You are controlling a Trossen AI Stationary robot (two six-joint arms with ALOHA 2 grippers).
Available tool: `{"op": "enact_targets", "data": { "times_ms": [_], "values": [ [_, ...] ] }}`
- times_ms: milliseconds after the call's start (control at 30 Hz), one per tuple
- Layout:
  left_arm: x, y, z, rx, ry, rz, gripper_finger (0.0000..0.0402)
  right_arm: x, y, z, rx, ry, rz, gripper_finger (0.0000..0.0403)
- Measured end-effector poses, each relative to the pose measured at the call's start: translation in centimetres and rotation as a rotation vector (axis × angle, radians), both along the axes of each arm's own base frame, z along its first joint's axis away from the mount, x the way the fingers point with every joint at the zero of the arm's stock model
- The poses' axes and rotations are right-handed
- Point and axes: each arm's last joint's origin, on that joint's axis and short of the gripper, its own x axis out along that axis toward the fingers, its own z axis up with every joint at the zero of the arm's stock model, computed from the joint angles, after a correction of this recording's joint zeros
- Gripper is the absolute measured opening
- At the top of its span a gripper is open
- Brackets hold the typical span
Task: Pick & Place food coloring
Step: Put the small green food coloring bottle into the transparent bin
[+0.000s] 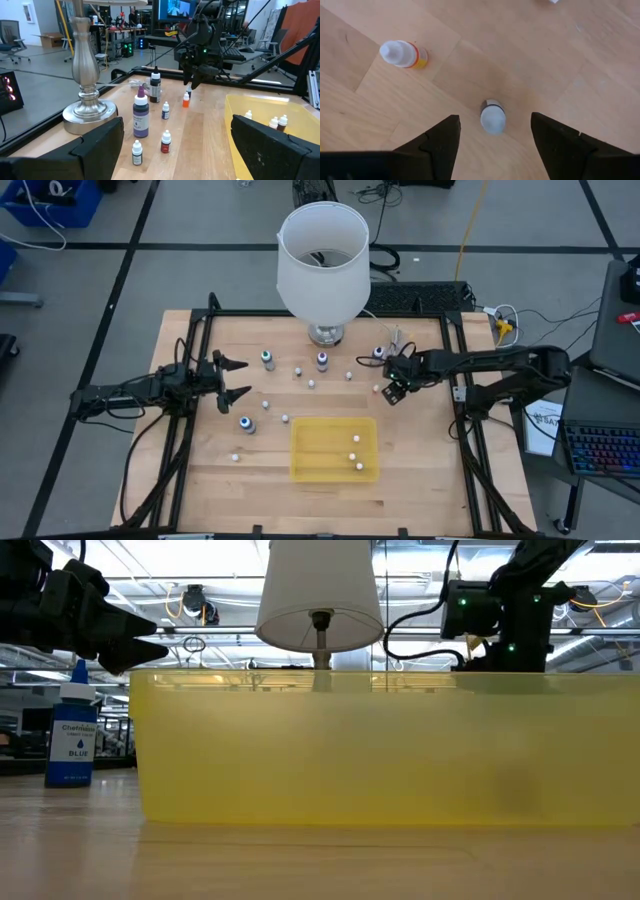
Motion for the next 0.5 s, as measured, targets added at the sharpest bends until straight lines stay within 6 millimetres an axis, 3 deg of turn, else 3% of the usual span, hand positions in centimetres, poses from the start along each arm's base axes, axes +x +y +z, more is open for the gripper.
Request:
{"op": "enact_targets", "data": {
  "times_ms": [500],
  "values": [
    [0.0,0.0,0.0,0.000,0.000,0.000,0.0365,0.6,-0.1,-1.2,0.008,0.046,0.012,0.0230]
  ]
}}
